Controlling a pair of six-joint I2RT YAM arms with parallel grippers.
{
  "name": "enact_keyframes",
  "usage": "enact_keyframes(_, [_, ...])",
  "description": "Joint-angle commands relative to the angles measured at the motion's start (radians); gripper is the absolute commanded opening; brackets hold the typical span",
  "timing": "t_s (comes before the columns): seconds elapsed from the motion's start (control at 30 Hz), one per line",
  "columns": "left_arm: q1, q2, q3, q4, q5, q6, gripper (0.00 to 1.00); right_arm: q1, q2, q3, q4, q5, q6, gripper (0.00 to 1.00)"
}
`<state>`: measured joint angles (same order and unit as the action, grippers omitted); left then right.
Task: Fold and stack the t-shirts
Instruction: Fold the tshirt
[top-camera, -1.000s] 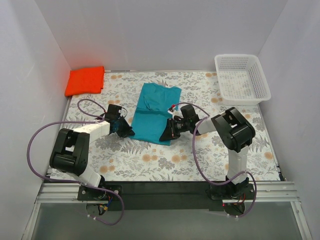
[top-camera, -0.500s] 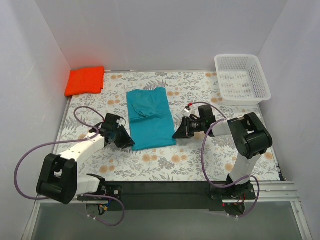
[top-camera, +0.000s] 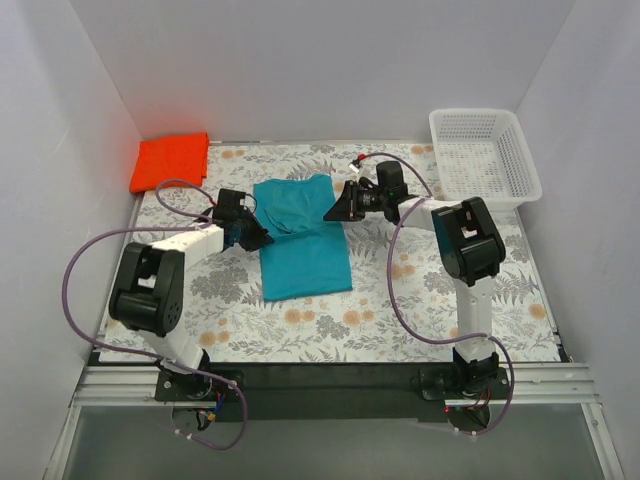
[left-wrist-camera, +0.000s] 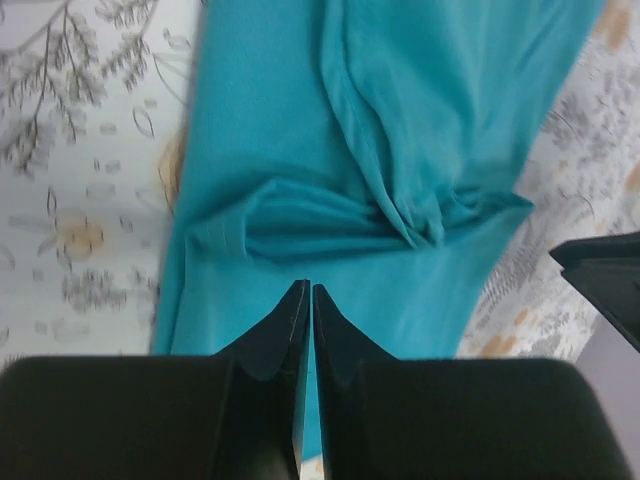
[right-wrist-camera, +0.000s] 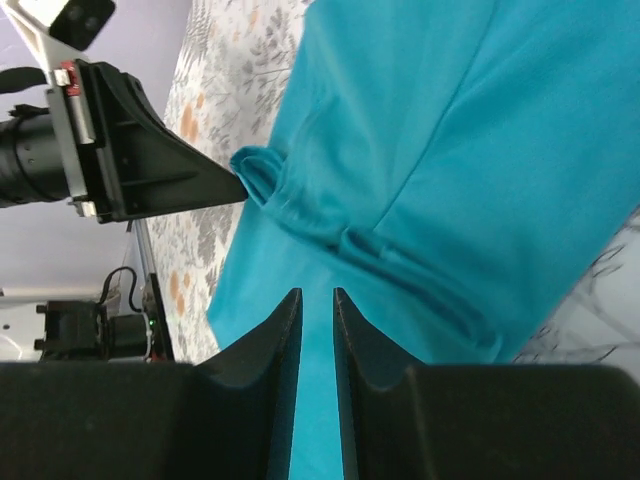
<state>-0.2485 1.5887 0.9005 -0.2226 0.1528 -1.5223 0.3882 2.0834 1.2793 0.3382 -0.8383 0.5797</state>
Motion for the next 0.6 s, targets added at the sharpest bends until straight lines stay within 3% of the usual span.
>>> enact_keyframes(0.0, [0.032,0.117,0.077,0.048,0.011,0.005,0.02,-0.008,0.093,0.106,-0.010,0.007,0.028,0.25])
enact_keyframes(0.13, [0.069,0.200,0.109,0.052,0.004,-0.019,0.01,-0.031,0.213,0.149,-0.008,0.016,0.049,0.25])
enact_keyframes(0.33, [0.097,0.218,0.095,0.048,0.051,-0.029,0.05,-0.071,0.235,0.120,-0.008,0.045,0.025,0.25])
enact_keyframes(0.43, [0.097,0.168,0.089,0.028,0.036,-0.038,0.13,-0.084,0.176,0.094,-0.013,0.050,0.011,0.25])
enact_keyframes(0.57, [0.095,0.018,0.086,-0.023,0.036,-0.006,0.32,-0.084,0.048,0.046,-0.051,0.085,-0.029,0.27])
